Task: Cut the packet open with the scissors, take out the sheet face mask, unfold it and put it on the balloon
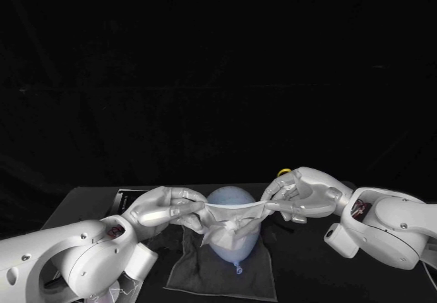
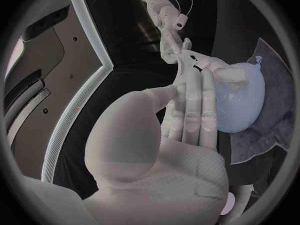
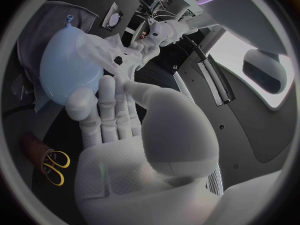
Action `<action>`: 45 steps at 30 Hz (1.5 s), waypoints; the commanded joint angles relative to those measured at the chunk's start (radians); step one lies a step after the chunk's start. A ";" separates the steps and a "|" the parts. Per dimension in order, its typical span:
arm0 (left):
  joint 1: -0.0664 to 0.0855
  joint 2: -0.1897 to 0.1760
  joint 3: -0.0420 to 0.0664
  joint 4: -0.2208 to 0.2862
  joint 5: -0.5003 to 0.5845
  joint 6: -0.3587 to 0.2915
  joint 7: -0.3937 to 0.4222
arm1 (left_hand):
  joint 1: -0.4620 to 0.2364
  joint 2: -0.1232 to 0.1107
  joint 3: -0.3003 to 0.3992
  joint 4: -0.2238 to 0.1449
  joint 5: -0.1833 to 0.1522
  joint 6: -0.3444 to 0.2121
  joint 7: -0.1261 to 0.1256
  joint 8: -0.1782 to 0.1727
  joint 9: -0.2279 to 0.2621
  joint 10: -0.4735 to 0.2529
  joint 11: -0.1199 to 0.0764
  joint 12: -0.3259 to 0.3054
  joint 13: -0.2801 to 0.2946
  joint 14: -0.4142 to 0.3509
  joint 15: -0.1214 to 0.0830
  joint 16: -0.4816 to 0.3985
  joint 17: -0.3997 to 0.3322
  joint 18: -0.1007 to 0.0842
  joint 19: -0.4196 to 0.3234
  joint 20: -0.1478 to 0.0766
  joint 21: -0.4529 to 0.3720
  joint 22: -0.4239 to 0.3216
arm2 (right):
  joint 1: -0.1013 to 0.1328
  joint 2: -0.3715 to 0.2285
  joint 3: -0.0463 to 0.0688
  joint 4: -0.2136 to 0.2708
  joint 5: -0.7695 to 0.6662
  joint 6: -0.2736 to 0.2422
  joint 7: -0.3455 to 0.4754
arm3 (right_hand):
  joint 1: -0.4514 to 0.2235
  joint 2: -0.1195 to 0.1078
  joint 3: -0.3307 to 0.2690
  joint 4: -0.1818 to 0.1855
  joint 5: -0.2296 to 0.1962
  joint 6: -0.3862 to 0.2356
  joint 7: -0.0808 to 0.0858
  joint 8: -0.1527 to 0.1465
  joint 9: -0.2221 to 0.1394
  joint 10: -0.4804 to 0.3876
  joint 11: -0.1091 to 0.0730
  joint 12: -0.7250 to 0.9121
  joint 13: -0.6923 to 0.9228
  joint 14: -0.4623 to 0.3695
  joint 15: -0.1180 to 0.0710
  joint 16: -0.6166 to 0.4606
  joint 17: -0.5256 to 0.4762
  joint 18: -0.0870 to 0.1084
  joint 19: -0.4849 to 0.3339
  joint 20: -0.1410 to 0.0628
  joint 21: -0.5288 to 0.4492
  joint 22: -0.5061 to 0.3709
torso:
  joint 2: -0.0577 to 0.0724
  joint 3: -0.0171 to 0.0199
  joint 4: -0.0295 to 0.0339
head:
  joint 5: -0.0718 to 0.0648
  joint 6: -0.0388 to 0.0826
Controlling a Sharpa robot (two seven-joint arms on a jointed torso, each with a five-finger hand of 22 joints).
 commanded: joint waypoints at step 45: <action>0.001 0.134 0.009 -0.202 0.013 -0.105 -0.055 | -0.004 -0.007 0.006 -0.004 0.005 0.010 0.000 0.002 0.258 0.012 0.000 -0.006 0.002 -0.010 -0.002 0.015 0.016 0.019 -0.003 -0.009 0.011 0.005 | -0.021 0.198 0.000 -0.207 -0.045 -0.146 -0.166 | 0.002 0.006 0.002 -0.004 0.006 0.003 0.003 0.000 0.001 0.004 -0.003 0.001 0.003 -0.001 -0.003 -0.002 0.001 0.014 -0.014 0.000 -0.022 0.097 | 0.016 -0.0016 -0.0003 | -0.010 -0.066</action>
